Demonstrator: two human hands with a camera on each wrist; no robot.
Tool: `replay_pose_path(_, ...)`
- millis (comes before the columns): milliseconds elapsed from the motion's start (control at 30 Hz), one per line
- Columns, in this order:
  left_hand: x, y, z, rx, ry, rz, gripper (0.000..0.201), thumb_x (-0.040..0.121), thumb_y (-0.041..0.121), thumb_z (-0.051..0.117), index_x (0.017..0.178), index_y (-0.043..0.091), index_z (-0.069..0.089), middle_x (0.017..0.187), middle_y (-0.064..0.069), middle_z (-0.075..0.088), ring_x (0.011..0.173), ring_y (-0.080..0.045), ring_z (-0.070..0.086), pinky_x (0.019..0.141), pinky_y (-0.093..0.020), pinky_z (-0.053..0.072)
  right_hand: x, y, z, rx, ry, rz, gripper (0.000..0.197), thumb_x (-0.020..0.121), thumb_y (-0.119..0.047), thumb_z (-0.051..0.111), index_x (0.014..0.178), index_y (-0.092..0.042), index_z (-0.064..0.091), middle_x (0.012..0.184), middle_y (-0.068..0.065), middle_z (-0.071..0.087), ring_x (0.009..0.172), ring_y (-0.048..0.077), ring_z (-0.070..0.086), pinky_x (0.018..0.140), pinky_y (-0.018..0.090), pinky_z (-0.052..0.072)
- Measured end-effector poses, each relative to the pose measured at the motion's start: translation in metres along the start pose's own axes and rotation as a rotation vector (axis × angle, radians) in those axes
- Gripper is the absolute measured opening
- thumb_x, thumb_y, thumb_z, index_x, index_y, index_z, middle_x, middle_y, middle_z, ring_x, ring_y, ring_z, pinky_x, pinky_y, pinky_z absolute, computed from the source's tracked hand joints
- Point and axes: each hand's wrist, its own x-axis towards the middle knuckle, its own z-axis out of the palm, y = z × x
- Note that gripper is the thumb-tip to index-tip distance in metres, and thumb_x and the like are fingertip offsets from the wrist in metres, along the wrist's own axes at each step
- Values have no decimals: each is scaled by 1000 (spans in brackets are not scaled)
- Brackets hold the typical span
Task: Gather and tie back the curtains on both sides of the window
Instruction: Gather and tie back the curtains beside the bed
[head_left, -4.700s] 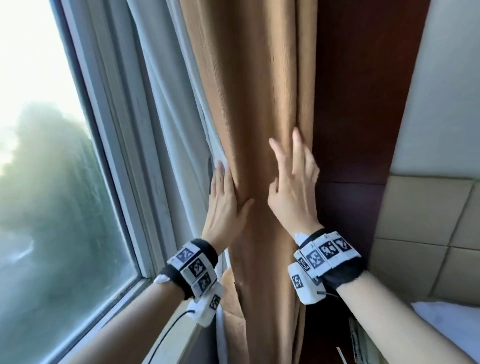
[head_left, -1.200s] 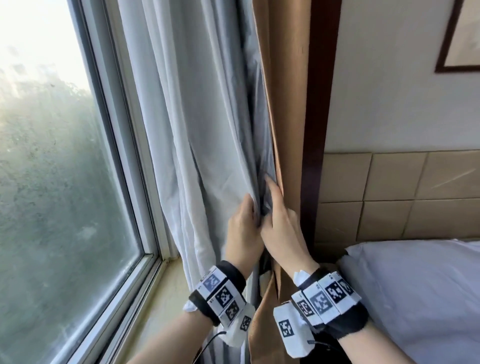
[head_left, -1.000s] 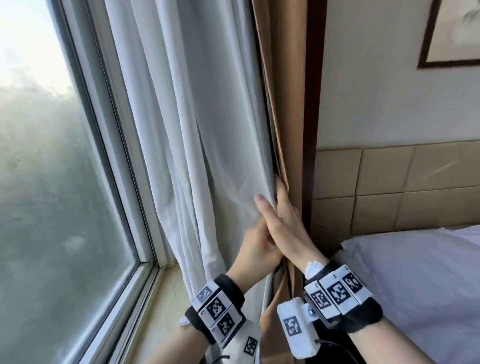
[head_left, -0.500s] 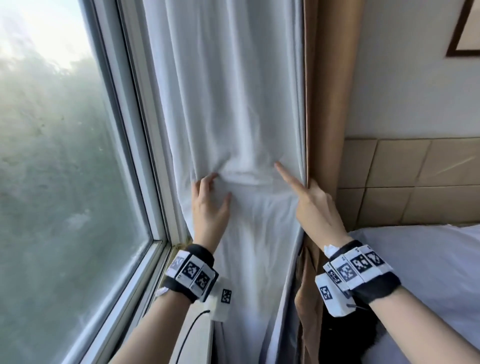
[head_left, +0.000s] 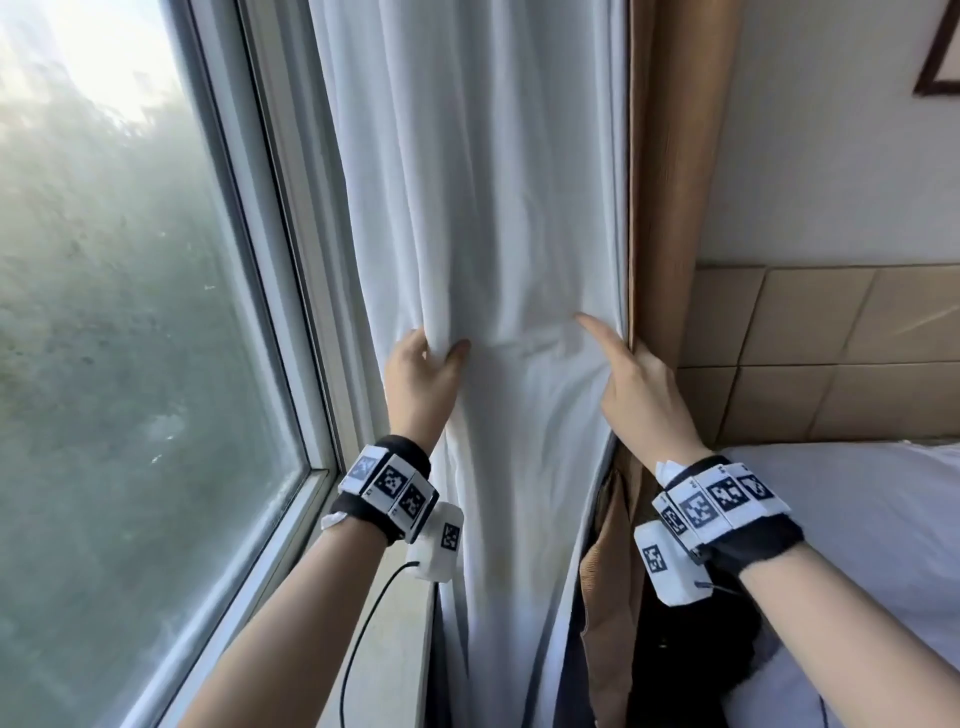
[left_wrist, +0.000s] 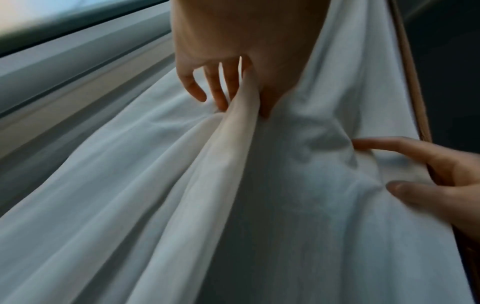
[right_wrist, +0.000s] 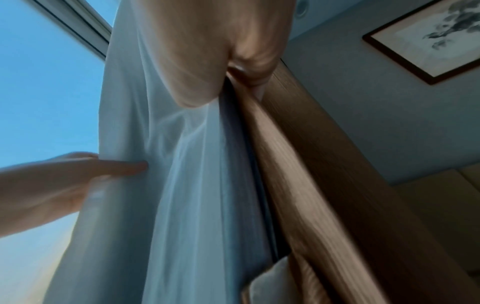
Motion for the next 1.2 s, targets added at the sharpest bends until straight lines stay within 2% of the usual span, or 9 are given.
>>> replay_pose_path(133,-17,9,0,98,137,79,31,87,22,65,63,13,46,56,5,42,55,-15,42,52,-29,30,-1,1,0,6,-2,23,82,80,11,33,146,-37,33,85,18,50,72,45,55,65,48,51)
replay_pose_path(300,-41,17,-1,529,165,406,43,95,25,54,58,13,36,58,-2,44,58,-22,42,50,-31,31,-3,-3,-1,-20,-20,15,87,79,11,34,147,-41,23,88,20,52,71,45,55,65,48,51)
replay_pose_path(567,-63,41,-21,474,163,486,33,88,9,58,67,14,32,60,2,32,52,-19,30,44,-31,23,-21,-15,-19,-23,-84,-25,90,79,11,37,147,-43,15,89,17,50,75,43,56,70,49,51)
replay_pose_path(667,-90,58,-20,204,87,393,9,93,9,50,86,4,52,66,5,41,56,-16,37,53,-26,31,-30,-18,-29,9,-108,-31,84,79,11,39,147,-35,23,90,18,51,79,44,57,71,49,51)
replay_pose_path(767,-110,87,-9,-13,-65,278,21,97,9,45,114,3,54,93,-1,58,86,-12,54,74,-10,38,-37,-21,-44,72,-100,-14,72,80,9,40,143,-26,35,89,22,56,84,44,59,74,46,51)
replay_pose_path(900,-118,110,13,-47,-262,309,17,89,0,50,105,3,51,91,4,57,80,-4,52,68,-1,34,-48,-27,-63,198,-127,78,44,85,-1,44,126,-16,51,97,22,65,93,41,61,77,38,52)
replay_pose_path(1000,-126,115,29,-35,-343,229,22,83,3,58,102,7,48,84,3,60,70,-8,55,60,-11,38,-47,-33,-69,273,-189,229,32,88,-12,42,117,-16,54,103,19,63,100,39,58,85,43,51)
replay_pose_path(1100,-137,112,40,66,-412,145,30,87,13,56,116,5,53,99,-8,69,89,-23,66,74,-30,52,-51,-41,-70,425,-239,304,35,89,-26,40,121,-25,54,116,13,62,109,34,56,93,40,47)
replay_pose_path(1200,-144,108,35,83,-508,161,36,88,10,53,124,7,51,103,-10,68,92,-22,65,77,-33,53,-55,-49,-67,414,-259,298,42,86,-52,48,117,-26,54,113,3,65,108,26,57,86,35,42)
